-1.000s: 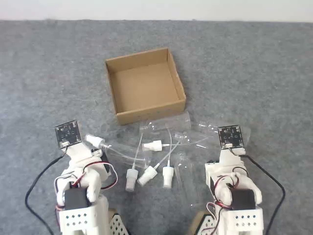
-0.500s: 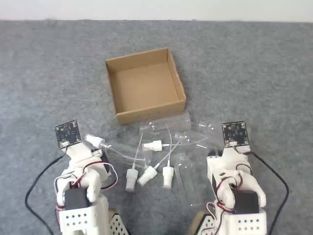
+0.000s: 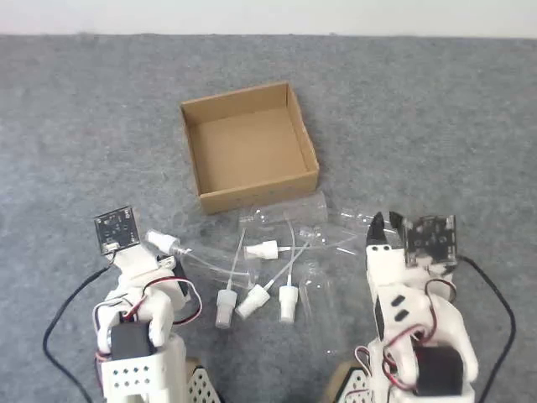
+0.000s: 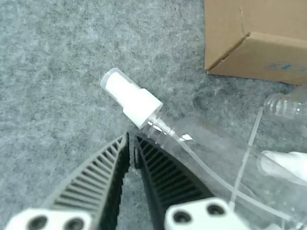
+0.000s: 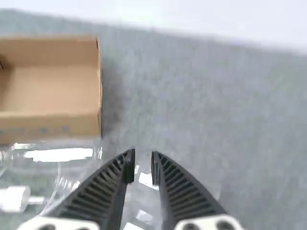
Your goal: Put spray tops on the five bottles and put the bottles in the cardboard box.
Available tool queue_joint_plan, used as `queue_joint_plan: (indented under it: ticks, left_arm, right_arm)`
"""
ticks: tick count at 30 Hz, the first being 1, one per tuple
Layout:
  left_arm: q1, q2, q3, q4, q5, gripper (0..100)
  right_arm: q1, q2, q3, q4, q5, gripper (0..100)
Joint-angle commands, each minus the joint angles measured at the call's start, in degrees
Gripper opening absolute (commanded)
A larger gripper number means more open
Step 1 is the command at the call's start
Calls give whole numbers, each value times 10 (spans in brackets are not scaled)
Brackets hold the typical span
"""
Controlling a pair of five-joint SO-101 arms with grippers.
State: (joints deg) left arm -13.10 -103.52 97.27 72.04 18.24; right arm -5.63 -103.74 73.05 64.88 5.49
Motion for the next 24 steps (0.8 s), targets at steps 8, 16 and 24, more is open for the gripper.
queue_joint_plan:
  ticks: [8, 16, 24]
  left_arm:
    - [0, -8, -7, 3, -4, 12]
    - [0, -8, -7, 3, -4, 12]
    - [0, -8, -7, 3, -4, 12]
  right_arm:
    - [2, 0, -180, 45, 186, 26]
    - [-4, 132, -324, 127, 210, 27]
    - [-48, 263, -414, 233, 243, 27]
